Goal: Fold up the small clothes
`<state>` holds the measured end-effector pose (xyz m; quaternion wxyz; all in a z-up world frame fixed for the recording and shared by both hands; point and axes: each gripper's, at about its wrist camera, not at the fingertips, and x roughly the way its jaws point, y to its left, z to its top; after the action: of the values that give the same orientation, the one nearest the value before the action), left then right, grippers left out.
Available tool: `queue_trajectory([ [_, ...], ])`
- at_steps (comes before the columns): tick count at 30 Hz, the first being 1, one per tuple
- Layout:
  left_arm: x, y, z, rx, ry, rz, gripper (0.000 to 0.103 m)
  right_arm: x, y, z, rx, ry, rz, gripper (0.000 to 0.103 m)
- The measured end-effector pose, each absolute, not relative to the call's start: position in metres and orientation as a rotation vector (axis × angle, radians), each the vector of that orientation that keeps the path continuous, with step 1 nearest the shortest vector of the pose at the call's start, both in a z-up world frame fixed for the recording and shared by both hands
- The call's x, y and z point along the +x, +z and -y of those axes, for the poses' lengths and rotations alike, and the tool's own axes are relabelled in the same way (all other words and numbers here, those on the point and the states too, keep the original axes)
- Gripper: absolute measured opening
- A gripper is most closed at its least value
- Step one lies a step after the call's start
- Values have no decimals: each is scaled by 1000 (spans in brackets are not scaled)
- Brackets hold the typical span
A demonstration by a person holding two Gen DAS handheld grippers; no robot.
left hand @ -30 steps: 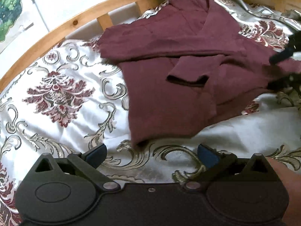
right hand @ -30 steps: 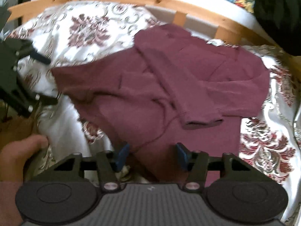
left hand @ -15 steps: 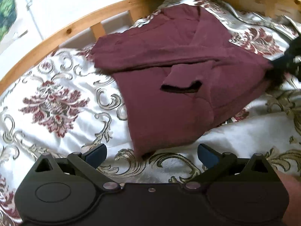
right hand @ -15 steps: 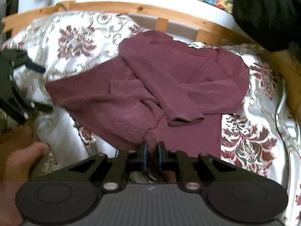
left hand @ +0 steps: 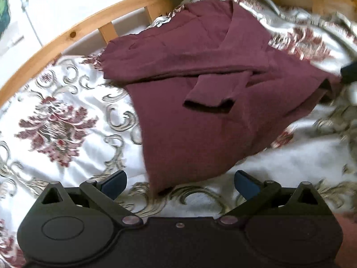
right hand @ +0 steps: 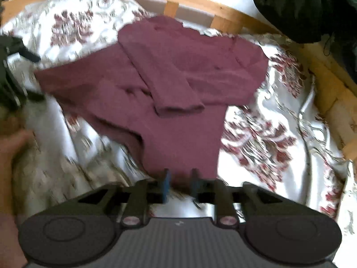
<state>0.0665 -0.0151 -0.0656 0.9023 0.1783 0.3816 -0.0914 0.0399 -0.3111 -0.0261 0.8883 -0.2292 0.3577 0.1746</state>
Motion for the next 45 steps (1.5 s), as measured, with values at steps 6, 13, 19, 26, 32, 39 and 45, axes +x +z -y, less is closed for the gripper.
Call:
queue_trajectory([
  [6, 69, -52, -11, 91, -245, -791, 102, 41, -32, 308, -481, 382, -765, 63],
  [13, 99, -60, -40, -89, -160, -859, 92, 37, -48, 273, -658, 439, -682, 67],
  [19, 123, -75, -51, -233, -98, -958, 67, 48, -58, 262, -693, 440, -655, 66],
  [26, 122, -77, -55, -218, -57, -926, 20, 51, -57, 269, -675, 435, -661, 65],
  [32, 112, -63, -64, -261, -28, -855, 5, 45, -49, 276, -637, 440, -637, 26],
  [39, 106, -54, -81, -295, -12, -802, 6, 46, -49, 275, -629, 465, -658, 18],
  [45, 96, -52, -74, -234, -21, -777, 43, 49, -56, 271, -643, 457, -680, 46],
])
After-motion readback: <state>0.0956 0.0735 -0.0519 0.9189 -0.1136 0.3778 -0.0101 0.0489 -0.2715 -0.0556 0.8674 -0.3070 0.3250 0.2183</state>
